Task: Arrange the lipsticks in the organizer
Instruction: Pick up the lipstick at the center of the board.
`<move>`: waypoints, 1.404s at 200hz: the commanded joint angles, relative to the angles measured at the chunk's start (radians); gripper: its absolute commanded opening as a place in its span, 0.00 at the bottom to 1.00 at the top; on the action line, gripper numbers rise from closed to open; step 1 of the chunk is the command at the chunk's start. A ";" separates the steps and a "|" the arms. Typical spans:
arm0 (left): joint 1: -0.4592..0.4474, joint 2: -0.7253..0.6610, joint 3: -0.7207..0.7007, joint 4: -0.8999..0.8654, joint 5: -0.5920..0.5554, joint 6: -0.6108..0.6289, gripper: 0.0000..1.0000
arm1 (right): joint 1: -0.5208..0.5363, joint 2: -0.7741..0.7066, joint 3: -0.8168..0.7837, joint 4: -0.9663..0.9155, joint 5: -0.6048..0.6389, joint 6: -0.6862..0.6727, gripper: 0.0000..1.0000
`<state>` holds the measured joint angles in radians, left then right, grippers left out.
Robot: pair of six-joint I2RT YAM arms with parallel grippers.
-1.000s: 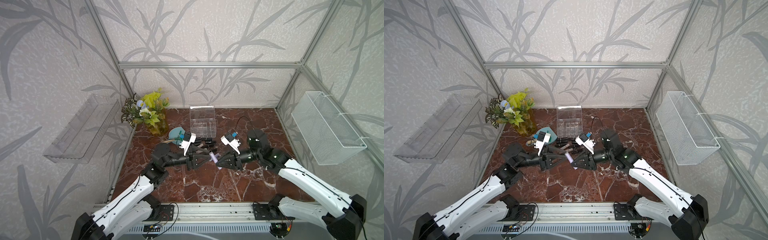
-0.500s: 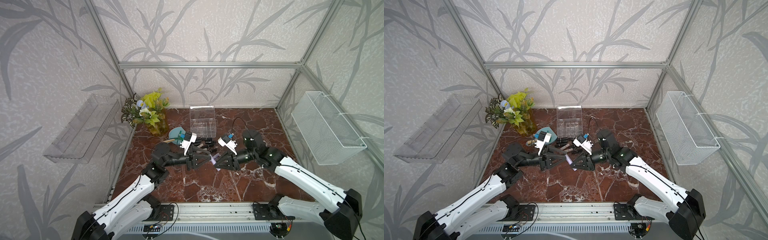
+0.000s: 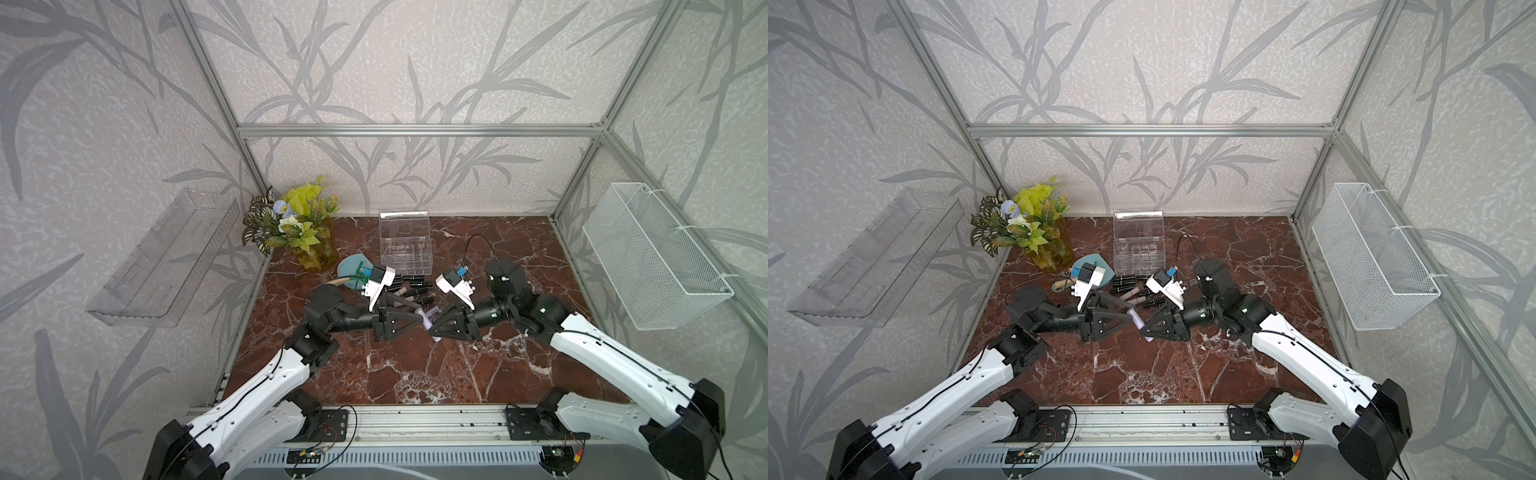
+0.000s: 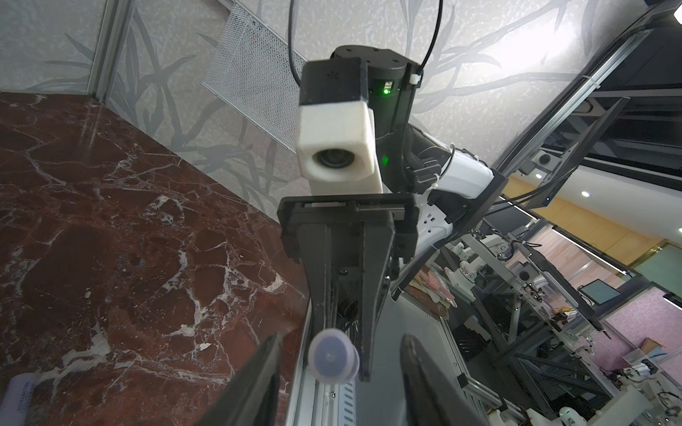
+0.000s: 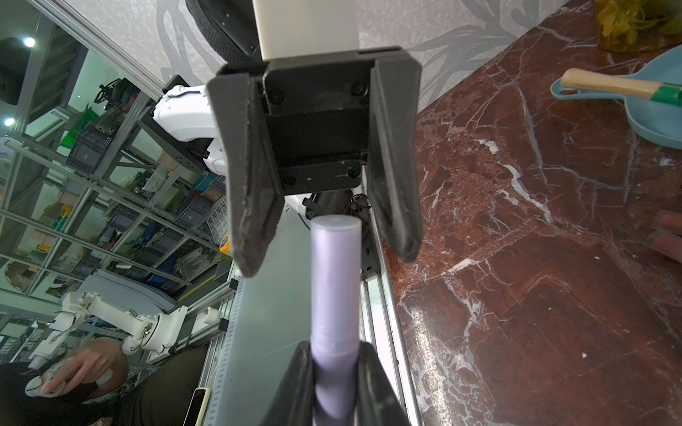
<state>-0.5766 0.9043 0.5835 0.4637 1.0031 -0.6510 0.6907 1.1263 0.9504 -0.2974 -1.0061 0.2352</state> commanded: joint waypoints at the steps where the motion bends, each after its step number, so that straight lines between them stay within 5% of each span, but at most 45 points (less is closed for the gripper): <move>1: -0.001 -0.005 0.003 0.029 0.022 -0.002 0.52 | 0.007 -0.015 0.021 0.008 -0.025 -0.006 0.19; 71: -0.018 0.004 0.010 0.065 0.039 -0.026 0.28 | 0.012 -0.020 0.014 0.021 -0.028 -0.001 0.19; 102: -0.025 0.014 -0.003 0.057 0.040 -0.021 0.46 | 0.012 -0.040 0.009 0.019 -0.028 0.000 0.19; 122: -0.029 0.013 -0.008 0.052 0.036 -0.016 0.46 | 0.012 -0.043 0.010 0.018 -0.030 0.000 0.19; 225: -0.032 0.021 0.010 0.061 -0.015 0.000 0.08 | 0.012 -0.039 0.005 0.016 -0.020 -0.003 0.20; 243: -0.032 0.023 0.015 0.025 -0.066 0.032 0.04 | 0.011 -0.043 0.004 0.008 0.013 -0.006 0.32; 268: -0.032 0.020 0.036 -0.049 -0.180 0.088 0.04 | -0.011 -0.058 -0.006 0.028 0.061 0.021 0.80; 281: -0.031 0.016 0.053 -0.116 -0.295 0.138 0.05 | -0.041 -0.077 -0.018 0.052 0.079 0.047 0.96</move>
<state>-0.6075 0.9249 0.5858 0.4435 0.8959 -0.6128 0.6884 1.0924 0.9485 -0.2916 -0.9733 0.2459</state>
